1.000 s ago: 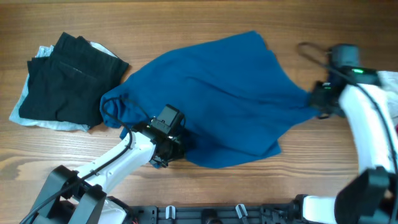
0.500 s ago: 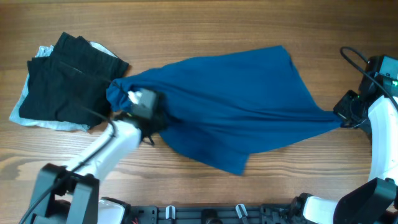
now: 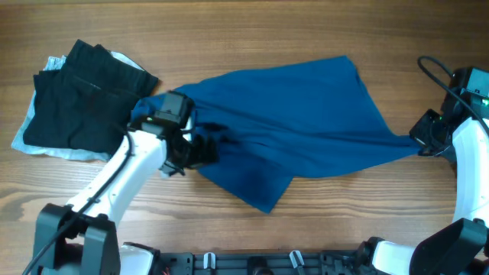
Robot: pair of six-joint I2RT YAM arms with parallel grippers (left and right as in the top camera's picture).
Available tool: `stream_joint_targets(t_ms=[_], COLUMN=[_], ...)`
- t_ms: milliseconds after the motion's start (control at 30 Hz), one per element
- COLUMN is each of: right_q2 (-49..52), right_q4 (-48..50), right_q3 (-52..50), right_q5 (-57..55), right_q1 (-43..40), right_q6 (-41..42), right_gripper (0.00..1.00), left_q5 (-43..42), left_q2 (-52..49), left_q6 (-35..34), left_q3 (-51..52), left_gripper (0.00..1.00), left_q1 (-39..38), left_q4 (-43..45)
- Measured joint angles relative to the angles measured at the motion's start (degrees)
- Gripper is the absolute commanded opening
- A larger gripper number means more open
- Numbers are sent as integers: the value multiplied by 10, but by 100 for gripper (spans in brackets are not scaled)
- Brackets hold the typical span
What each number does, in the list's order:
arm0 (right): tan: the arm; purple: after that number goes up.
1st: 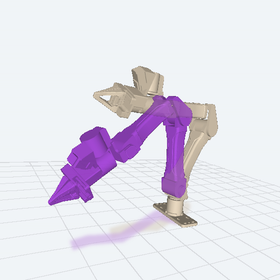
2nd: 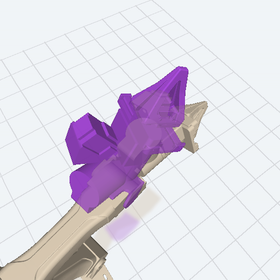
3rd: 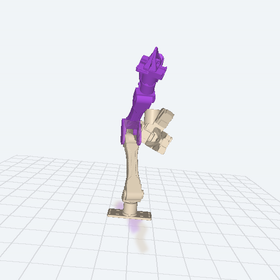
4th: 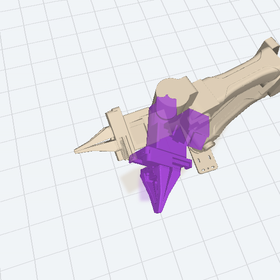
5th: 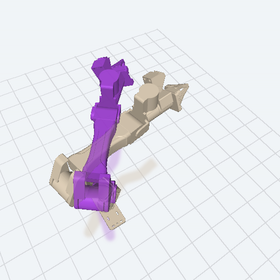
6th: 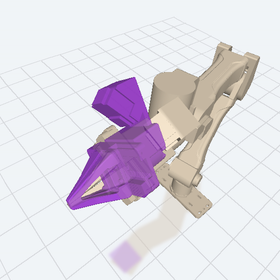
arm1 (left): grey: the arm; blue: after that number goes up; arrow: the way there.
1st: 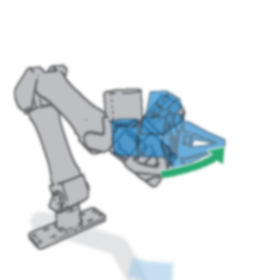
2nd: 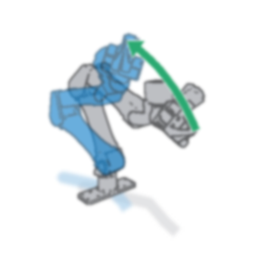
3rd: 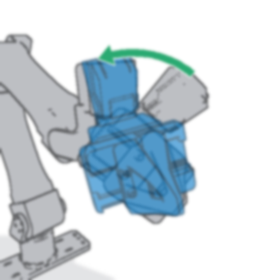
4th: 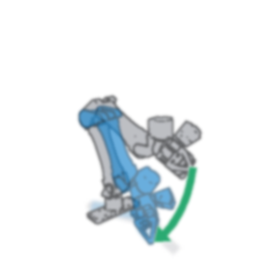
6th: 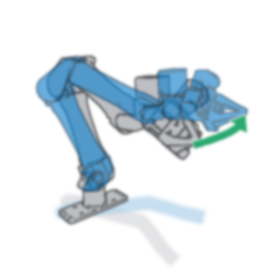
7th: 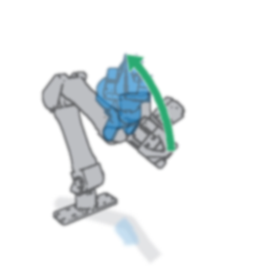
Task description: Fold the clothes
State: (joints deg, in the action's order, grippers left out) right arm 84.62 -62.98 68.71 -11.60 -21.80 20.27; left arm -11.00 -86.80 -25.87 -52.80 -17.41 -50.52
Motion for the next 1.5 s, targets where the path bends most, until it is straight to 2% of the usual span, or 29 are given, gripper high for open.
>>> stream_joint_targets(t_ms=[133, 267, 300, 367, 433, 467, 533, 567, 633, 767, 900, 967, 1267, 1333, 1433, 1500], right_q2=[0, 0, 0, 0, 0, 0, 0, 0, 0, 0, 0, 0, 0, 0, 0, 0], right_q4=[0, 0, 0, 0, 0, 0, 0, 0, 0, 1, 1, 2, 2, 2, 2, 2], right_q3=[0, 0, 0, 0, 0, 0, 0, 0, 0, 0, 0, 0, 0, 0, 0, 0], right_q5=[0, 2, 4, 7, 7, 7, 9, 9, 10, 11, 11, 11, 15, 15, 15, 15], right_q1=[0, 0, 0, 0, 0, 0, 0, 0, 0, 0, 0, 0, 0, 0, 0, 0], right_q6=[-2, -2, -2, -2, -4, -4, -4, -4, -4, -4, -4, -4, -6, -6, -6, -6], right_gripper=[4, 4, 4, 4, 4, 4, 4, 4, 4, 4, 4, 4, 4, 4, 4, 4], left_q5=[-9, -4, -2, 0, 3, 6, 7, 7, 7, 13, 19, 23, 43, 45, 56, 63], left_q2=[-1, 5, 9, 11, 12, 11, 11, 11, 9, 8, 1, -10, -29, -29, -30, -32], left_q6=[-42, -99, -110, -123, -137, -141, -148, -150, -156, -177, -198, -210, -225, -226, -227, -229], left_q3=[59, 122, 129, 139, 144, 146, 148, 149, 151, 152, 150, 146, 141, 141, 142, 144], left_gripper=[100, 98, 96, 84, 80, 78, 65, 63, 68, 66, 55, 43, 29, 23, 4, 4], left_q1=[-45, -74, -78, -80, -80, -80, -80, -80, -80, -80, -83, -92, -118, -119, -120, -121], left_q4=[59, 185, 219, 266, 282, 285, 288, 288, 287, 293, 302, 318, 339, 338, 339, 348])
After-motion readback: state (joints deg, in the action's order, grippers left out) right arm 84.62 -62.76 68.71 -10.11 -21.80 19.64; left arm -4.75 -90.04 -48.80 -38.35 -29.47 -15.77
